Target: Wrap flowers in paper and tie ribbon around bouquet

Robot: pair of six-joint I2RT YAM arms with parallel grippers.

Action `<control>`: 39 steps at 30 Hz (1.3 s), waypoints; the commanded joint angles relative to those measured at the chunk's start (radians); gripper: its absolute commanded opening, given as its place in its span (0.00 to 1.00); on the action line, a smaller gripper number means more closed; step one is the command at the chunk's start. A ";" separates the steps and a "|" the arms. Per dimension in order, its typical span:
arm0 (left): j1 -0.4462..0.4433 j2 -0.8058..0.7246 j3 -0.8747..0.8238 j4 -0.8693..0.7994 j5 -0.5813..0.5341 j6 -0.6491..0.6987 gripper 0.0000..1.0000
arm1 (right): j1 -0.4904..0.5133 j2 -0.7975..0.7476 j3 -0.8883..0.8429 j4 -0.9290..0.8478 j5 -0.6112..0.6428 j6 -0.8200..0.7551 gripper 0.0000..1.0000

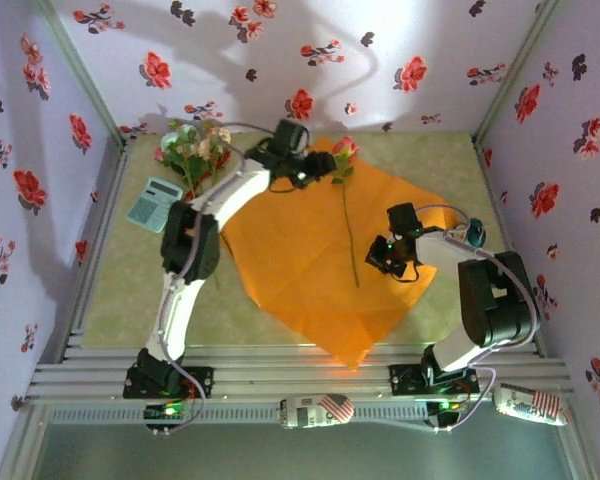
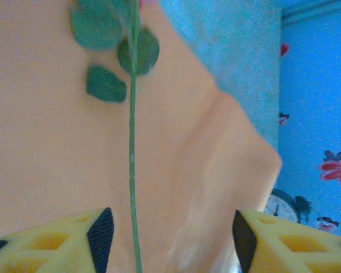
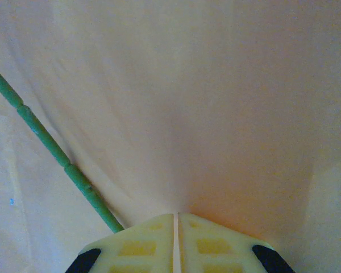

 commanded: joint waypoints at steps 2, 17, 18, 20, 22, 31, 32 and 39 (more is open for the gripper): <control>0.242 -0.205 -0.049 -0.309 -0.142 0.173 0.50 | -0.005 0.030 0.022 -0.024 -0.009 -0.033 0.12; 0.582 -0.102 -0.231 -0.321 -0.180 0.410 0.50 | -0.004 0.059 0.055 -0.053 -0.015 -0.059 0.14; 0.582 -0.091 -0.234 -0.303 -0.175 0.411 0.51 | -0.004 0.059 0.056 -0.056 -0.014 -0.060 0.14; 0.582 -0.079 -0.241 -0.268 -0.170 0.406 0.51 | -0.005 0.061 0.060 -0.064 -0.013 -0.062 0.14; 0.581 -0.063 -0.239 -0.241 -0.165 0.396 0.51 | -0.003 0.062 0.061 -0.067 -0.014 -0.062 0.14; 0.574 0.019 -0.190 -0.243 -0.161 0.404 0.39 | -0.004 0.059 0.074 -0.085 -0.012 -0.065 0.14; 0.571 0.025 -0.185 -0.251 -0.170 0.410 0.39 | -0.004 0.059 0.075 -0.087 -0.012 -0.064 0.14; 0.555 0.050 -0.149 -0.266 -0.202 0.431 0.29 | -0.004 0.058 0.077 -0.090 -0.012 -0.065 0.14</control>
